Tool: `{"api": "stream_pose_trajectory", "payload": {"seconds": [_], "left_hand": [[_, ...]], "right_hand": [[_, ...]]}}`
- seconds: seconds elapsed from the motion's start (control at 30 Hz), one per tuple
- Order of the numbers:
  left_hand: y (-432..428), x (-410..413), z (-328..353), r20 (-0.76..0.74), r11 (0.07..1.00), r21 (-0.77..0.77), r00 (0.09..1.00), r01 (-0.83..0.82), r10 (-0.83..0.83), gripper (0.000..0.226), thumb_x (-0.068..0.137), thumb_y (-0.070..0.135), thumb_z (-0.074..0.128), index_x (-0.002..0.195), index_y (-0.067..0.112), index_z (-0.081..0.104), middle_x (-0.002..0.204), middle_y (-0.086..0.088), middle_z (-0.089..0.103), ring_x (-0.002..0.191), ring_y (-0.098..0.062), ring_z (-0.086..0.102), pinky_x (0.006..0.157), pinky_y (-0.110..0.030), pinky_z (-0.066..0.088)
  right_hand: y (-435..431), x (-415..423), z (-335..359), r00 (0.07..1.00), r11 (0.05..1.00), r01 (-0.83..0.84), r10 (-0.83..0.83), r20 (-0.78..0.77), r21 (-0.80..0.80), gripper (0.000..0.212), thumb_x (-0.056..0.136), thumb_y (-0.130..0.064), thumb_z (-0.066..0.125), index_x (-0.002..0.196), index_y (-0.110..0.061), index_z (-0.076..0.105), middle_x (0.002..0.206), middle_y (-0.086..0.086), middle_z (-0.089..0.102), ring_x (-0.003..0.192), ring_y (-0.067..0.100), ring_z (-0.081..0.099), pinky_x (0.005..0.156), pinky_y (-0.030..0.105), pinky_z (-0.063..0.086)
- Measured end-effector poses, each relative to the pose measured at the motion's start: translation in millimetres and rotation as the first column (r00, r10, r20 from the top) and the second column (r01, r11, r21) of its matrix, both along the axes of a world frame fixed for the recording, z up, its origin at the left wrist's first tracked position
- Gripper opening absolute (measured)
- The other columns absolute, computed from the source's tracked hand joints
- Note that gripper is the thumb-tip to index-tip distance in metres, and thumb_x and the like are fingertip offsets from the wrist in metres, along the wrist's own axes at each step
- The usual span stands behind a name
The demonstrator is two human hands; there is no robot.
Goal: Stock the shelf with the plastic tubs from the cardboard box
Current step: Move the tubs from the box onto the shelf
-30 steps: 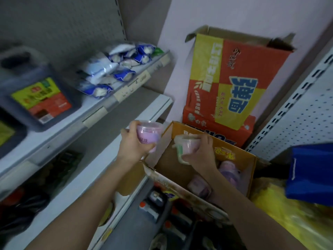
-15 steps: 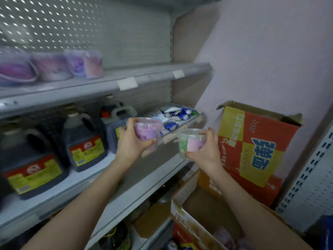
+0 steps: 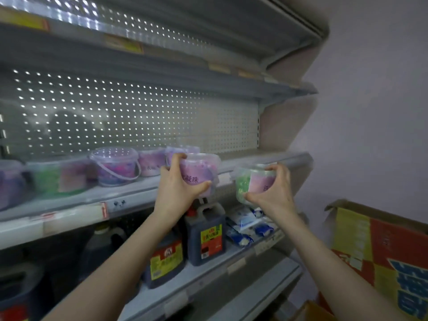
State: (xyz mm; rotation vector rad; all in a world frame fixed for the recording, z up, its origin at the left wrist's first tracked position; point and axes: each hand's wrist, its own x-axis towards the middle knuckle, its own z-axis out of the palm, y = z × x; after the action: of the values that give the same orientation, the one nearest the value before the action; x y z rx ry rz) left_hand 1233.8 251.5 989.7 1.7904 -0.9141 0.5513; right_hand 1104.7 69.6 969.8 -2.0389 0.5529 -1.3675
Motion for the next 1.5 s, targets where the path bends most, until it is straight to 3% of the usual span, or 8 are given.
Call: {"api": "stream_pose_trajectory", "payload": {"seconds": [0.33,0.5,0.83,1.03,1.37,1.5], "left_hand": [[29.6,29.0,17.9,-0.004,0.993,-0.016,0.993,-0.118,0.118,0.081,0.062,0.04,0.083,0.127,0.027,0.037,0.108,-0.008,0.043,0.091,-0.017,0.04,0.076,-0.026,0.034],[34.6,49.1,18.5,-0.014,0.984,-0.023,0.984,-0.175,0.175,0.079,0.061,0.042,0.083,0.125,0.026,0.038,0.109,-0.013,0.049,0.089,-0.018,0.04,0.074,-0.027,0.034],[-18.3,80.2,22.7,-0.032,0.98,-0.037,0.98,-0.195,0.194,0.078,0.06,0.041,0.084,0.122,0.024,0.039,0.106,-0.01,0.046,0.088,-0.018,0.04,0.073,-0.026,0.034],[-52.8,116.0,19.5,-0.084,0.961,0.015,0.957,-0.276,0.276,0.08,0.059,0.04,0.084,0.123,0.02,0.04,0.105,-0.012,0.049,0.096,-0.021,0.04,0.071,-0.026,0.031],[-85.8,126.6,24.3,-0.099,0.92,0.144,0.92,-0.364,0.379,0.074,0.064,0.034,0.083,0.118,0.015,0.035,0.103,-0.007,0.037,0.08,-0.022,0.04,0.071,-0.026,0.033],[-85.7,124.5,24.0,-0.091,0.909,0.192,0.915,-0.37,0.392,0.075,0.066,0.035,0.082,0.121,0.014,0.034,0.109,-0.013,0.042,0.083,-0.023,0.041,0.074,-0.028,0.035]], "right_hand": [[20.7,50.0,31.6,0.999,0.999,-0.041,0.04,-0.034,-0.032,0.075,0.052,-0.025,0.087,0.11,-0.025,0.039,0.123,-0.007,0.036,0.097,0.012,0.044,0.081,0.03,0.046],[13.5,67.4,36.9,0.998,0.997,-0.069,0.068,-0.013,-0.033,0.075,0.054,-0.023,0.087,0.112,-0.021,0.039,0.123,-0.007,0.036,0.097,0.011,0.042,0.079,0.027,0.042],[-31.4,126.4,48.9,0.988,0.988,-0.156,0.156,-0.01,-0.014,0.081,0.056,-0.024,0.087,0.12,-0.02,0.038,0.128,-0.004,0.033,0.096,0.01,0.043,0.079,0.024,0.042],[-63.6,167.4,49.7,0.97,0.97,-0.244,0.244,-0.022,-0.006,0.08,0.057,-0.022,0.087,0.119,-0.024,0.037,0.128,-0.004,0.034,0.099,0.01,0.042,0.079,0.024,0.043],[-95.7,214.8,43.6,0.928,0.942,-0.335,0.329,-0.173,-0.008,0.08,0.059,-0.026,0.086,0.121,-0.021,0.037,0.136,-0.002,0.031,0.1,0.012,0.043,0.079,0.027,0.042],[-102.5,215.0,39.9,0.916,0.938,-0.345,0.327,-0.232,-0.037,0.084,0.059,-0.03,0.086,0.128,-0.025,0.037,0.143,-0.003,0.026,0.115,0.018,0.045,0.091,0.034,0.045]]}}
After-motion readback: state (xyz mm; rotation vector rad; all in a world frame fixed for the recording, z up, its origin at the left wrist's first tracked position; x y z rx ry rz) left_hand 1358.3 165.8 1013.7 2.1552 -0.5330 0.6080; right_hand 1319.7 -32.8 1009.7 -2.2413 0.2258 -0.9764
